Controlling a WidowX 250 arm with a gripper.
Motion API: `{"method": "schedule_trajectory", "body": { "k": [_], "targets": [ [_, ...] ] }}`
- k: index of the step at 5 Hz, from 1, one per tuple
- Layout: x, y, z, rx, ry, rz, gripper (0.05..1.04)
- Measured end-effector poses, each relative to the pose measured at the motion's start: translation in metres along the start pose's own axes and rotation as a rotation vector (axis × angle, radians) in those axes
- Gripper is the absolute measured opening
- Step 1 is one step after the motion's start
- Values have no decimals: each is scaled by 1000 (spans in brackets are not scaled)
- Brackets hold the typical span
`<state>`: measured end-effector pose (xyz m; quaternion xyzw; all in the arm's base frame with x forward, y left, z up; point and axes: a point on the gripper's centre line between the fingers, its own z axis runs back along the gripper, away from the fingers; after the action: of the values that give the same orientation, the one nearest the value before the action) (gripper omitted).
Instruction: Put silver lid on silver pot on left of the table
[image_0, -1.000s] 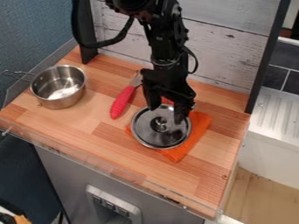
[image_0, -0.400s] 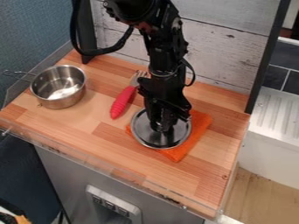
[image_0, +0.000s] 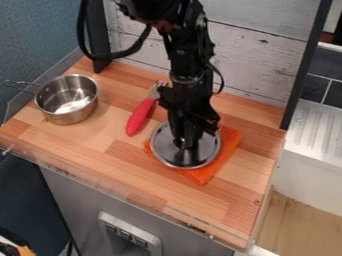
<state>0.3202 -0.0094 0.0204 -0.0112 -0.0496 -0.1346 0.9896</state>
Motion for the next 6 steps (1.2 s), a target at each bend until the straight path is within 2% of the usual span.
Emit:
{"method": "schedule_trajectory", "body": {
  "k": [2,3,4,6],
  "targets": [
    [-20,67,38,56,-23,210,279],
    [-36,113,47,94,-30,340,279],
    [-45,150,42,89,-10,444,279],
    [-55,176,29,105,35,506,279]
  ]
}}
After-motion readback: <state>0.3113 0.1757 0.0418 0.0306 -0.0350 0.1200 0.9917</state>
